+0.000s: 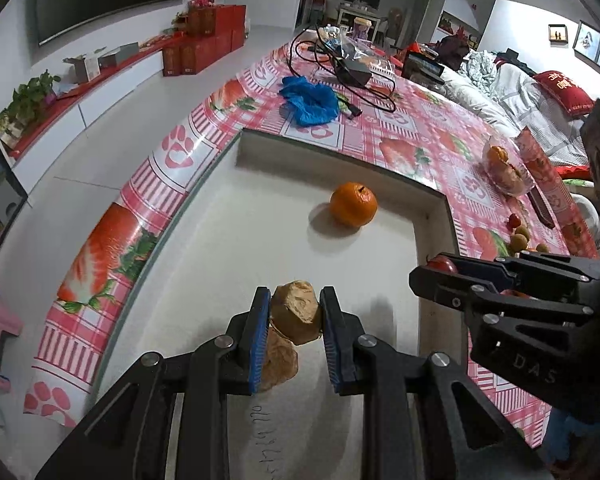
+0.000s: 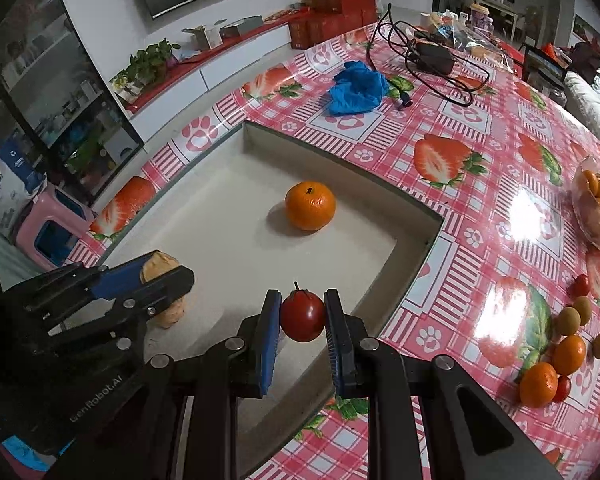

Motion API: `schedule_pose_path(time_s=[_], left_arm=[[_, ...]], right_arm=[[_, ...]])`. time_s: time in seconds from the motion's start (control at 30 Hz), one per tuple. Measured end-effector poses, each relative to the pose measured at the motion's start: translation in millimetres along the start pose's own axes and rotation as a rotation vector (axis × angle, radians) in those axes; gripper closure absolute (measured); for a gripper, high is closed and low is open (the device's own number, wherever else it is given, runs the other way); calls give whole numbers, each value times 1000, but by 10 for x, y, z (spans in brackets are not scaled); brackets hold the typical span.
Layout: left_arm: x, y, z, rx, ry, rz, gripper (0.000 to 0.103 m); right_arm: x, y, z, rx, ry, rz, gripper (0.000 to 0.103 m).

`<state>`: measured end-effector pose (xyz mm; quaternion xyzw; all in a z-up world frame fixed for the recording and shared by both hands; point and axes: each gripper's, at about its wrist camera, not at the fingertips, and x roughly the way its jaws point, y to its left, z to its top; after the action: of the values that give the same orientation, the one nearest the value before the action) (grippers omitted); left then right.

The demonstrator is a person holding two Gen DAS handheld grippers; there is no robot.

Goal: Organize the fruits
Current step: 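Carry the brown fruit and cherry tomato over the white tray with both grippers, then open both grippers over the white tray, dropping the brown fruit and tomato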

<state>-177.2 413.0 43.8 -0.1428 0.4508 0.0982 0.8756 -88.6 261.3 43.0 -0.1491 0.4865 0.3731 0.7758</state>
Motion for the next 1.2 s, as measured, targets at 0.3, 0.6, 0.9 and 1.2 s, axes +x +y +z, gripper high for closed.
schedule_pose_path(time_s=[0.3,0.6,0.9,1.2], left_arm=[[79,-35,-21,9,20,-3,76],[107,-27,-32,11,28,3,75],[75,-32,-52,10,16,46,41],[-18,48,-33,-23,17,49,22]], right_arm=[[65,12,-18,-2,16,1,80],[109,23,-43,-5,28,4,80],[102,9,-53,4,35,-6,80],[-24,-111,-69,56,19,-33,60]])
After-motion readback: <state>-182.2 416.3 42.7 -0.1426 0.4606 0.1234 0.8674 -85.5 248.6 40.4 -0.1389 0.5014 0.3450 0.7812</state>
